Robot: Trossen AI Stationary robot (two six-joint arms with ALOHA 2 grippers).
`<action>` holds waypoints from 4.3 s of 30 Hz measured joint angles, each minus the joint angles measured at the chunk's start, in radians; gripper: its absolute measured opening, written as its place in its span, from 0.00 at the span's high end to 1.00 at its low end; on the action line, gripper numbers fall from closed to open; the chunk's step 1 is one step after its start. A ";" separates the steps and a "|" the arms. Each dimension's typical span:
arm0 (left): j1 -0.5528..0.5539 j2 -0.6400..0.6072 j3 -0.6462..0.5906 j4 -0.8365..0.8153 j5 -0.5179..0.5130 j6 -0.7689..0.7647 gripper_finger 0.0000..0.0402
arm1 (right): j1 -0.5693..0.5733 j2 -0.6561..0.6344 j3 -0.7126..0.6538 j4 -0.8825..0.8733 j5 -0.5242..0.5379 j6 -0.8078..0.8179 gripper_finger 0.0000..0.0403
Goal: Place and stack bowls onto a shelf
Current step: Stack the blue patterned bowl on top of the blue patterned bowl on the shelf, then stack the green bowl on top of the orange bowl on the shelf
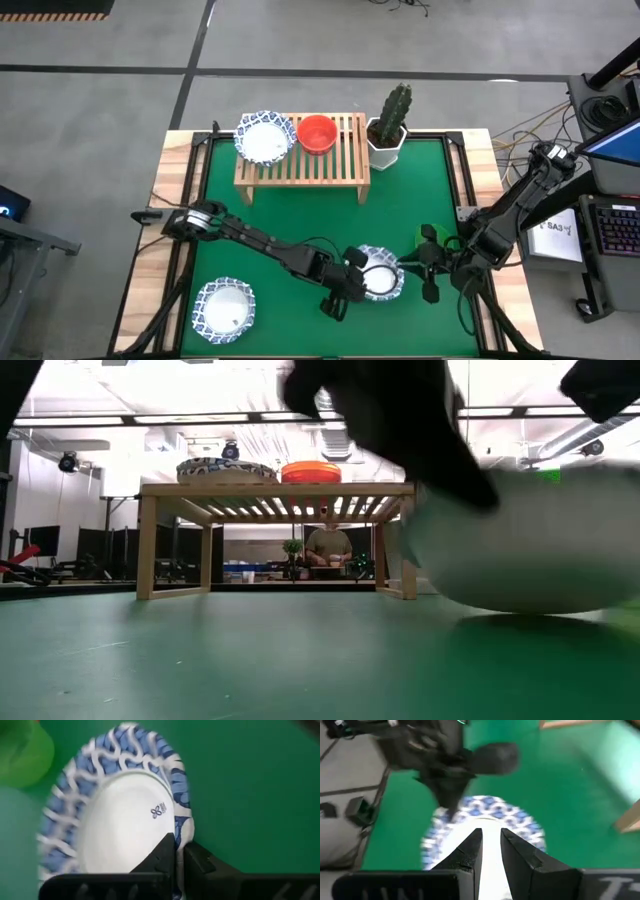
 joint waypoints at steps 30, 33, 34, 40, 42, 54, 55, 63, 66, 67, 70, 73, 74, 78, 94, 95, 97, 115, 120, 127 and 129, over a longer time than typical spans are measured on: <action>0.163 -0.737 0.074 -1.028 -0.612 -0.261 1.00 | -0.080 0.004 -0.130 0.444 0.053 -0.188 0.85; 0.302 -0.775 0.050 -1.028 -0.608 -0.246 1.00 | -0.112 0.004 -0.130 0.445 0.053 -0.206 0.85; 0.348 -0.785 0.037 -1.027 -0.598 -0.237 1.00 | -0.120 0.004 -0.130 0.445 0.053 -0.217 0.85; 0.568 -0.845 -0.106 -0.866 -0.370 -0.183 1.00 | -0.150 0.004 -0.130 0.446 0.052 -0.245 0.85; 0.603 -0.850 -0.157 -0.843 -0.392 -0.182 1.00 | -0.149 0.004 -0.130 0.446 0.051 -0.246 0.85; 0.627 -0.852 -0.260 -0.719 -0.429 -0.123 0.95 | -0.149 0.004 -0.130 0.451 0.089 -0.241 0.85; 0.627 -0.852 -0.260 -0.715 -0.429 -0.119 0.94 | -0.149 0.004 -0.130 0.451 0.099 -0.240 0.85; 0.627 -0.852 -0.260 -0.710 -0.429 -0.120 0.76 | -0.166 0.004 -0.129 0.459 0.123 -0.238 0.85; 0.624 -0.852 -0.260 -0.708 -0.429 -0.130 0.68 | -0.187 0.004 -0.129 0.459 0.123 -0.238 0.85; 0.624 -0.852 -0.260 -0.708 -0.429 -0.135 0.65 | -0.193 0.004 -0.129 0.459 0.122 -0.238 0.85; 0.623 -0.853 -0.260 -0.708 -0.405 -0.149 0.58 | -0.204 0.004 -0.129 0.459 0.120 -0.238 0.85; 0.619 -0.858 -0.260 -0.708 -0.328 -0.174 0.53 | -0.206 0.004 -0.129 0.459 0.115 -0.242 0.85; 0.616 -0.862 -0.260 -0.708 -0.304 -0.184 0.52 | -0.206 0.004 -0.129 0.459 0.114 -0.244 0.85; 0.593 -0.878 -0.260 -0.709 -0.274 -0.220 0.50 | -0.206 0.002 -0.129 0.458 0.114 -0.245 0.85; 0.355 -1.085 -0.535 -0.463 -0.273 -0.343 0.51 | -0.450 -0.026 0.003 0.257 -0.159 -0.145 0.85; 0.340 -1.096 -0.555 -0.442 -0.273 -0.343 0.51 | -0.473 -0.022 0.022 0.206 -0.202 -0.087 0.85; 0.314 -1.116 -0.591 -0.398 -0.272 -0.349 0.51 | -0.515 -0.019 0.060 0.088 -0.290 0.058 0.85; 0.145 -1.240 -0.882 -0.139 -0.273 -0.509 0.51 | -0.540 0.093 0.119 -0.617 -0.752 0.897 0.84; 0.105 -1.259 -0.900 -0.136 -0.274 -0.555 0.51 | -0.548 0.163 0.119 -0.651 -0.716 0.906 0.77; 0.076 -1.263 -0.900 -0.127 -0.274 -0.577 0.51 | -0.548 0.234 0.119 -0.691 -0.720 0.880 0.69; 0.074 -1.263 -0.900 -0.126 -0.274 -0.585 0.51 | -0.549 0.246 0.119 -0.684 -0.724 0.880 0.66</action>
